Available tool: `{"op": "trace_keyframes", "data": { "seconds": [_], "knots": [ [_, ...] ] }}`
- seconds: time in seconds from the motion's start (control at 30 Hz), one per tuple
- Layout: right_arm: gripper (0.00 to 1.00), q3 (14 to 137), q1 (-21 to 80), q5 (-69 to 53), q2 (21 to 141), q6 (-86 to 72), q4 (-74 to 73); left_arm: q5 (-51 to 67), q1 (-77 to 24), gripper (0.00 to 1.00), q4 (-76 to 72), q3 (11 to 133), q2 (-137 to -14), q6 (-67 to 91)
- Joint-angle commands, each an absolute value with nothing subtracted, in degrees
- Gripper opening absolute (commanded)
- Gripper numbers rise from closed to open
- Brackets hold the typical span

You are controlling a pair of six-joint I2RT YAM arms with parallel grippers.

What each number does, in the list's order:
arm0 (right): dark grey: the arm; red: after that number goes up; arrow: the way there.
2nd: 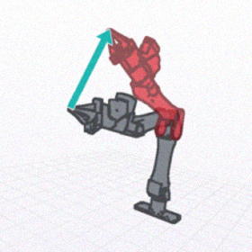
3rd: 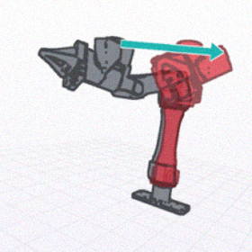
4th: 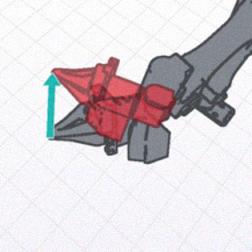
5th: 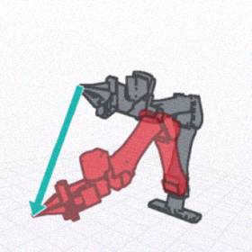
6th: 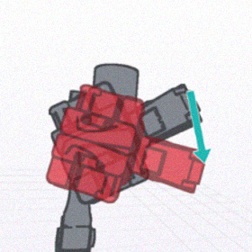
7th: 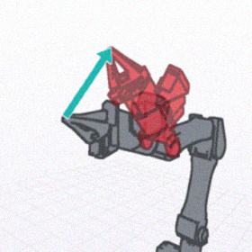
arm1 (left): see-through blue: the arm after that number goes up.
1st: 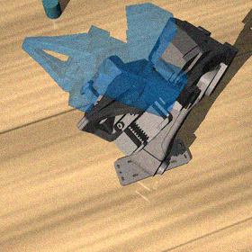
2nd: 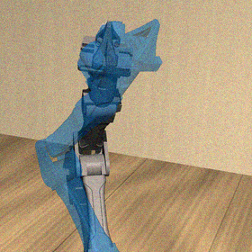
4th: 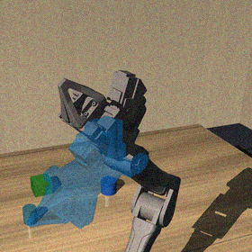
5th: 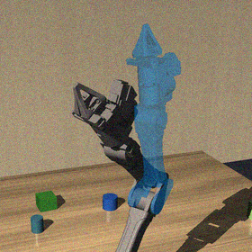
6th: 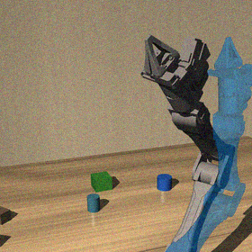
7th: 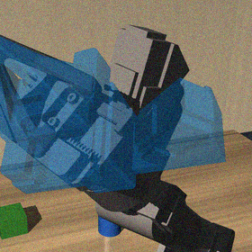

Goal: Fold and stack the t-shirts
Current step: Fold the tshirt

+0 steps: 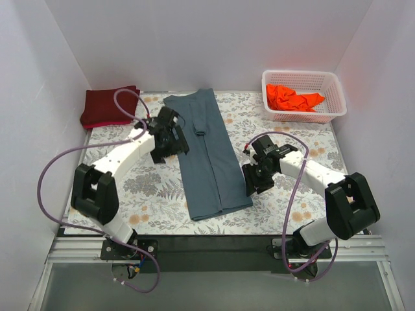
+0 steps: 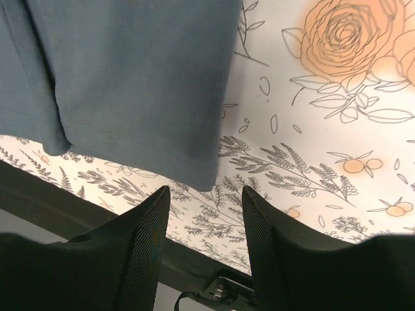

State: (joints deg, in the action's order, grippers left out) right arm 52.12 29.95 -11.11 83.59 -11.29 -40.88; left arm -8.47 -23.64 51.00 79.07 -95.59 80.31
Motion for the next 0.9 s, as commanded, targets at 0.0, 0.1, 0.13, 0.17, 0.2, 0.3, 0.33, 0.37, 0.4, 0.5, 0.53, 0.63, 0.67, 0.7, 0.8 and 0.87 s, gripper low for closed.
{"op": "trace_keyframes", "data": {
  "seconds": [0.0,0.1,0.13,0.17,0.2,0.3,0.33,0.37,0.4,0.5,0.53,0.63,0.67,0.7,0.8,0.87],
  "knots": [
    [0.55,50.6,29.8,-12.2,80.9,-13.6,-39.4,-2.9,-29.7,0.86,55.4,68.8,-88.1,88.1],
    [0.52,49.1,29.7,-14.0,81.2,-14.1,-37.7,-0.7,-34.1,0.86,55.7,61.5,-84.4,92.8],
    [0.49,48.6,29.8,-14.7,81.6,-14.3,-37.0,-0.2,-34.7,0.86,55.5,60.0,-83.9,93.5],
    [0.45,48.2,29.8,-15.7,81.7,-14.8,-35.6,1.6,-35.1,0.86,54.9,58.4,-83.4,94.3],
    [0.43,46.9,29.8,-15.8,82.2,-14.9,-34.5,1.7,-35.8,0.86,54.8,57.8,-82.9,94.4],
    [0.41,45.4,29.8,-14.7,82.5,-15.2,-33.6,2.4,-37.1,0.85,54.7,56.3,-82.7,96.0],
    [0.41,44.4,29.8,-14.5,82.5,-15.1,-33.2,3.0,-38.3,0.85,54.4,55.6,-82.6,96.6],
    [0.41,43.8,29.8,-14.3,82.4,-15.2,-32.5,4.0,-39.1,0.84,53.7,54.9,-82.6,97.1],
    [0.41,43.2,29.8,-14.5,82.3,-15.1,-32.1,4.5,-39.8,0.84,53.4,53.9,-82.6,98.3],
    [0.40,40.9,29.8,-14.9,82.5,-14.9,-30.2,4.7,-42.7,0.82,53.3,52.8,-82.9,100.6],
    [0.40,40.3,29.8,-15.0,82.7,-15.1,-29.5,4.6,-43.1,0.82,53.3,52.3,-83.0,101.2],
    [0.39,38.7,29.8,-15.4,82.9,-15.2,-27.7,4.7,-44.4,0.80,52.7,51.0,-82.7,103.4],
    [0.39,38.4,29.8,-15.6,82.9,-15.3,-27.3,4.7,-44.6,0.80,52.3,50.9,-82.6,103.7],
    [0.39,38.4,29.8,-15.6,83.0,-15.3,-27.2,4.6,-45.0,0.80,52.3,50.7,-82.7,104.0],
    [0.39,39.1,29.8,-15.6,83.1,-15.0,-27.2,4.6,-45.7,0.80,51.9,50.5,-83.2,104.9],
    [0.40,39.5,29.8,-15.0,83.1,-14.8,-27.2,5.1,-46.1,0.80,50.8,50.0,-83.6,105.5]
  ]
}}
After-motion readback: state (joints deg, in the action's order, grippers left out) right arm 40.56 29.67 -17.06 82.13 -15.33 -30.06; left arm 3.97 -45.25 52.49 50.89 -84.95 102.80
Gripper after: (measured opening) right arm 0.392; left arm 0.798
